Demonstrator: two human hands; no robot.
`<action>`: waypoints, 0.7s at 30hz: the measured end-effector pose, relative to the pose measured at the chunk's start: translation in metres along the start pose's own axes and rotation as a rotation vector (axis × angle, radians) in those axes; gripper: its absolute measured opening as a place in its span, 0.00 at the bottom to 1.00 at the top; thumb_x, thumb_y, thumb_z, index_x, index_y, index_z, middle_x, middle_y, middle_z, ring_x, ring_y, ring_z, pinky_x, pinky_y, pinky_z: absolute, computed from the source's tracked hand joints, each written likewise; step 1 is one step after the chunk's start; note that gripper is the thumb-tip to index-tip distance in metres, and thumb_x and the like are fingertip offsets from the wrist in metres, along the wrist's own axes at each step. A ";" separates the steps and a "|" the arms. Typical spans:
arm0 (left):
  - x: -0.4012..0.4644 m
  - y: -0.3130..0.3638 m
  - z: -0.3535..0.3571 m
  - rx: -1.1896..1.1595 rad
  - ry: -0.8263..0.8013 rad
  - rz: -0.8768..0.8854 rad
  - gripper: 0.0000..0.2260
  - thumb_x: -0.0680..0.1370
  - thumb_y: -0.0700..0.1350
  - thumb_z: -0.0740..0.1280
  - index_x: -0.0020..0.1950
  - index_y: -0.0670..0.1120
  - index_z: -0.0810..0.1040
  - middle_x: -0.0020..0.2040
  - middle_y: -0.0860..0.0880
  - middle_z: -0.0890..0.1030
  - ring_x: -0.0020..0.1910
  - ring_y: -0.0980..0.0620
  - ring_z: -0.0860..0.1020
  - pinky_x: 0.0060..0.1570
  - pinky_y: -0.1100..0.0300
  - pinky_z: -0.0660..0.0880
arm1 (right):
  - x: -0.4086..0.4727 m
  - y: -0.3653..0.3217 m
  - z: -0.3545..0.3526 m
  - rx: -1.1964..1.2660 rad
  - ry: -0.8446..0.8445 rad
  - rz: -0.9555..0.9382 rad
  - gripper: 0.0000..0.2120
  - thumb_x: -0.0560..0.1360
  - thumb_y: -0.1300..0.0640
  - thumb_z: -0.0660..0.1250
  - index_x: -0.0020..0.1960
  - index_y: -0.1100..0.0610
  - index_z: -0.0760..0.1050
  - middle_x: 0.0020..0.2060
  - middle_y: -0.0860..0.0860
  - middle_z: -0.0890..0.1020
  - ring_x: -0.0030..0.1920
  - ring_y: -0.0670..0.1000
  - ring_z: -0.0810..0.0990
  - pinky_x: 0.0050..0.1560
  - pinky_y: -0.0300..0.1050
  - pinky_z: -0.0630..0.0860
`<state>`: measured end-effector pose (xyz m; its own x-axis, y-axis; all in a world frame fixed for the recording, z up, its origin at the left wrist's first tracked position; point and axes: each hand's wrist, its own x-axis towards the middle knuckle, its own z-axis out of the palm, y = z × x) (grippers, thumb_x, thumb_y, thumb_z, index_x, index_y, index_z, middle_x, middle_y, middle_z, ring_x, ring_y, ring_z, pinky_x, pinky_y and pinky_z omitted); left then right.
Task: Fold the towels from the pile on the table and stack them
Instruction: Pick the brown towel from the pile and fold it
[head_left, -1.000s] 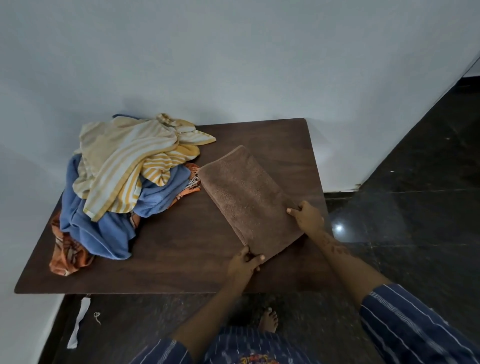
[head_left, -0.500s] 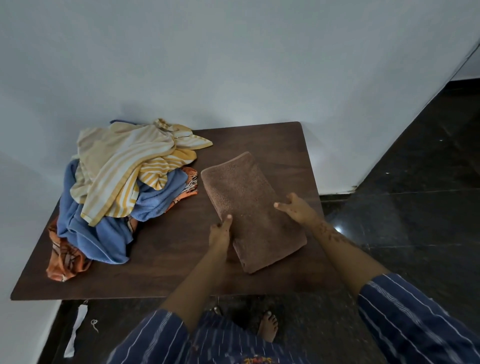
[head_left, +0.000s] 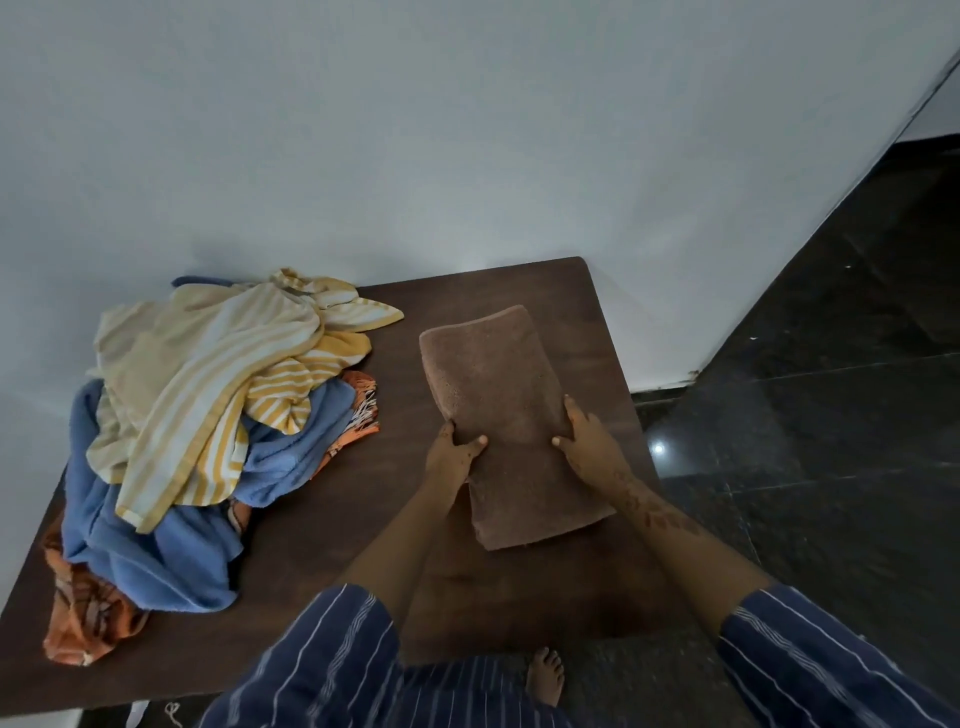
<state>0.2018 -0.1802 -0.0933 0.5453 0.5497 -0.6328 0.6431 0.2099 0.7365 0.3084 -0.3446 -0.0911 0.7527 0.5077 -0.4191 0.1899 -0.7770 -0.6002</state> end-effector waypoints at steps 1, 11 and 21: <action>0.008 0.008 0.002 -0.002 -0.025 0.022 0.35 0.76 0.47 0.69 0.77 0.46 0.53 0.75 0.45 0.62 0.71 0.43 0.65 0.66 0.45 0.69 | 0.005 0.000 -0.005 0.009 0.026 0.004 0.32 0.79 0.54 0.62 0.77 0.54 0.50 0.69 0.61 0.65 0.66 0.62 0.69 0.67 0.56 0.67; 0.074 0.073 0.041 0.308 0.093 0.335 0.32 0.80 0.55 0.58 0.78 0.48 0.47 0.77 0.46 0.55 0.73 0.44 0.61 0.70 0.48 0.63 | 0.094 -0.046 -0.038 -0.276 0.457 -0.122 0.28 0.79 0.50 0.58 0.74 0.63 0.58 0.71 0.63 0.64 0.71 0.63 0.63 0.69 0.57 0.64; 0.103 0.059 0.018 0.521 -0.040 0.463 0.32 0.80 0.54 0.61 0.78 0.48 0.49 0.77 0.48 0.56 0.74 0.49 0.59 0.70 0.53 0.61 | 0.108 -0.035 0.010 -0.471 0.241 -0.165 0.36 0.75 0.39 0.39 0.76 0.59 0.54 0.75 0.60 0.58 0.76 0.59 0.55 0.74 0.58 0.48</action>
<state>0.3054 -0.1262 -0.1196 0.8387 0.4565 -0.2969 0.5080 -0.4597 0.7284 0.3763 -0.2592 -0.1225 0.8015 0.5803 -0.1441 0.5374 -0.8048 -0.2519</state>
